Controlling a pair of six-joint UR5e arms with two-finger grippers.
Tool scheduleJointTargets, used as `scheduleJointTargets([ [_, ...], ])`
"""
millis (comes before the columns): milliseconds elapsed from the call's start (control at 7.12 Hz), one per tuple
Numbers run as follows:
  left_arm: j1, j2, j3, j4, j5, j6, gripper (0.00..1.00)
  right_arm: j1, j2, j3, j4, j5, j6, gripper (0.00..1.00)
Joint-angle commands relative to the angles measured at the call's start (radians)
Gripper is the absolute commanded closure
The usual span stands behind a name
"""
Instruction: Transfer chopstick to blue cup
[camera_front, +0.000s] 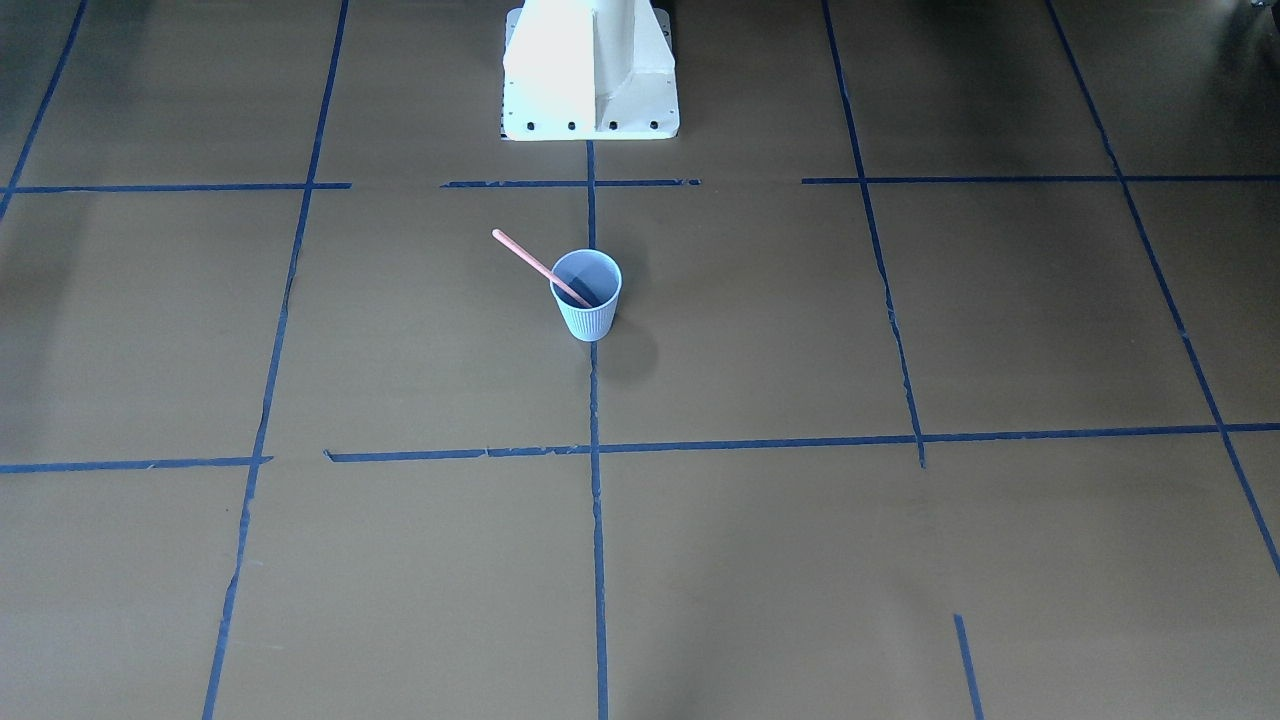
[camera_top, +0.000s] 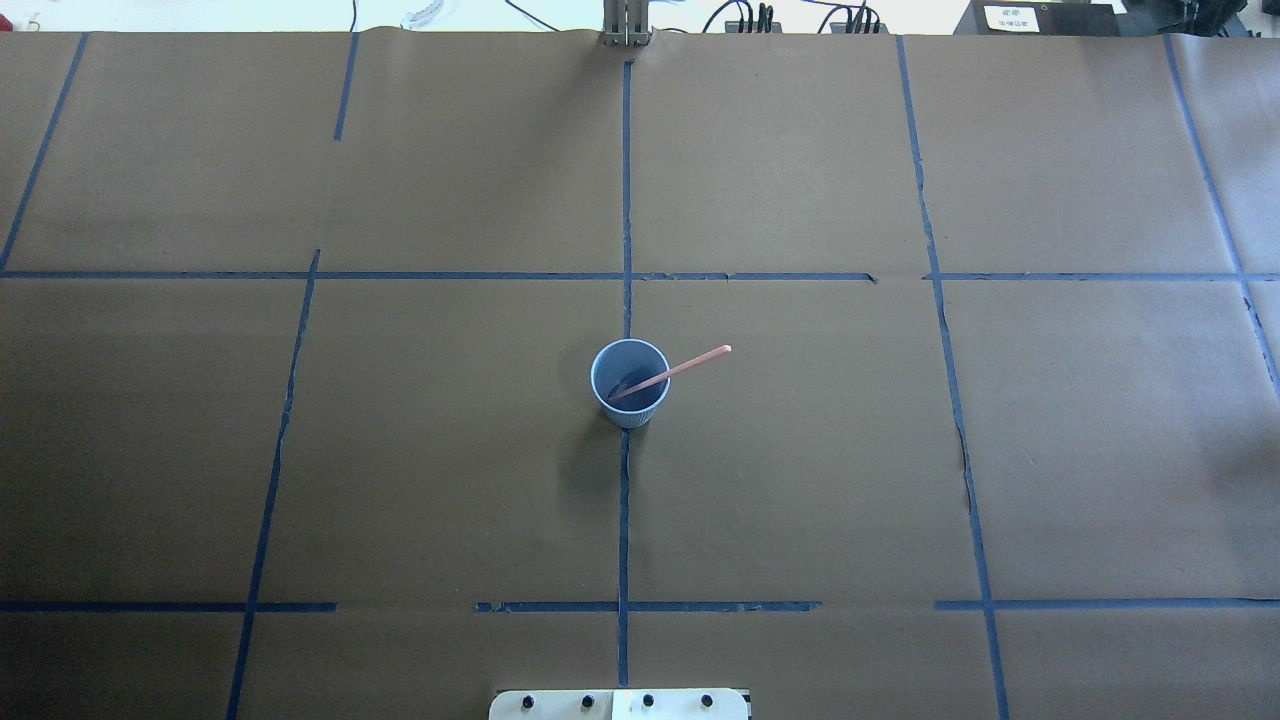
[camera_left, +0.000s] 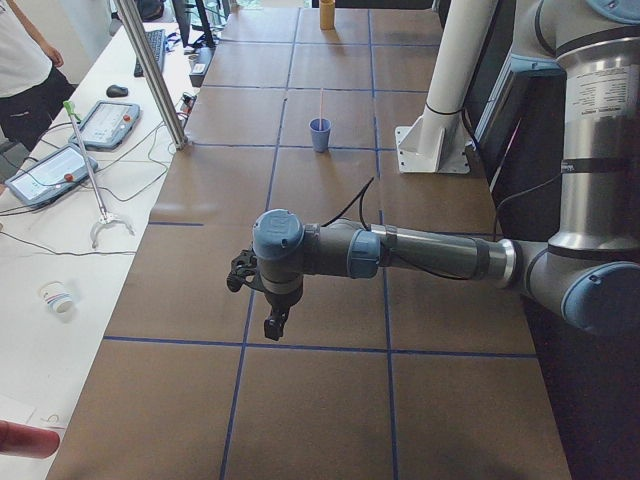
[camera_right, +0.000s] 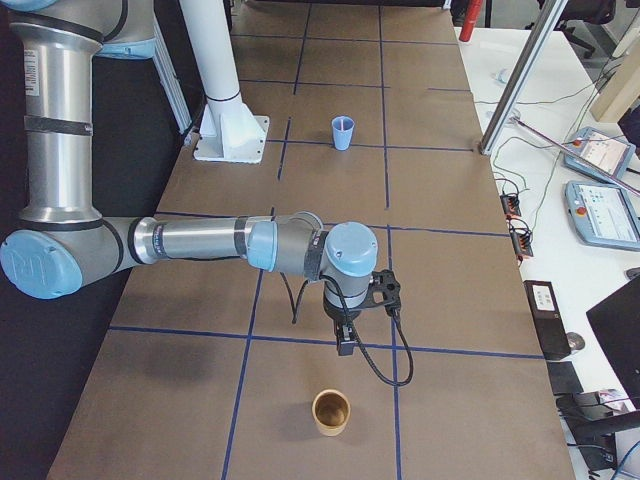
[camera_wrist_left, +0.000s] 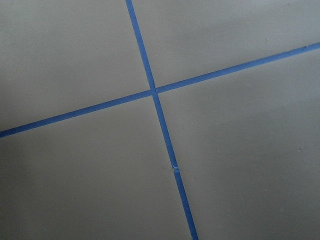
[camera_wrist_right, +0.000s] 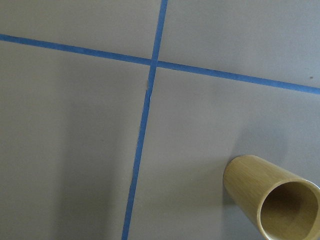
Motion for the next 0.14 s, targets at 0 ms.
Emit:
scheduleJointTargets([
  [0,0.0,-0.001,-0.003,0.002,0.0,0.0,0.0,0.0,0.0,0.0,0.0,0.0,0.0,0.0],
])
